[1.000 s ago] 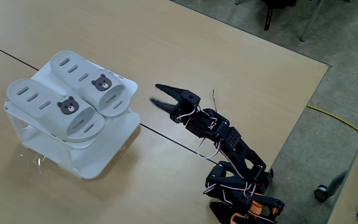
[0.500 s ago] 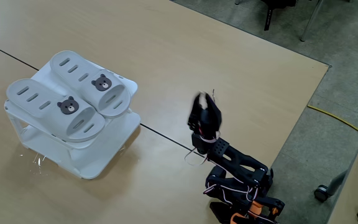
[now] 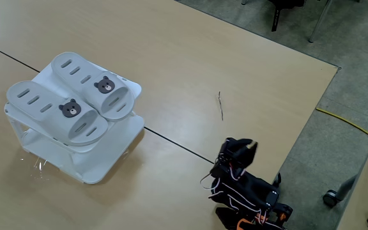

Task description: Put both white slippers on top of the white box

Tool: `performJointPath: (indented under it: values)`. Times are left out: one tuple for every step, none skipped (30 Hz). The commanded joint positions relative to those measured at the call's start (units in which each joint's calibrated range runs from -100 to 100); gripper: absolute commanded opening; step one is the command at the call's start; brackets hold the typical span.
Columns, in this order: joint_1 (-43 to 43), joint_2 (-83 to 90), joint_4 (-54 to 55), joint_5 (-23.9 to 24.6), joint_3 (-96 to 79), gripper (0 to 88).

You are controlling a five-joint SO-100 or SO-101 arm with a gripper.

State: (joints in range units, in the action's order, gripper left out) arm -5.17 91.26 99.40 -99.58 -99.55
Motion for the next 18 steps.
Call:
performJointPath:
  values:
    - [-0.18,5.97,0.17,-0.42,-0.27,0.7]
    - [-0.18,7.40,0.17,-0.42,-0.27,0.7]
    - [-0.26,7.99,0.17,-0.42,-0.27,0.7]
    - [-0.26,7.99,0.17,-0.42,-0.27,0.7]
    - [-0.26,7.99,0.17,-0.42,-0.27,0.7]
    - [-0.26,7.99,0.17,-0.42,-0.27,0.7]
    - [-0.18,7.82,0.17,-0.42,-0.27,0.7]
    - [-0.18,7.73,0.17,-0.42,-0.27,0.7]
    - [-0.18,7.73,0.17,-0.42,-0.27,0.7]
    - [-0.18,7.73,0.17,-0.42,-0.27,0.7]
    - [-0.18,7.73,0.17,-0.42,-0.27,0.7]
    - [-0.18,7.73,0.17,-0.42,-0.27,0.7]
    - [-0.18,7.73,0.17,-0.42,-0.27,0.7]
    - [-0.18,7.73,0.17,-0.42,-0.27,0.7]
    - [-0.18,7.73,0.17,-0.42,-0.27,0.7]
    - [-0.18,7.73,0.17,-0.42,-0.27,0.7]
    - [-0.18,7.73,0.17,-0.42,-0.27,0.7]
    - [-0.18,7.73,0.17,-0.42,-0.27,0.7]
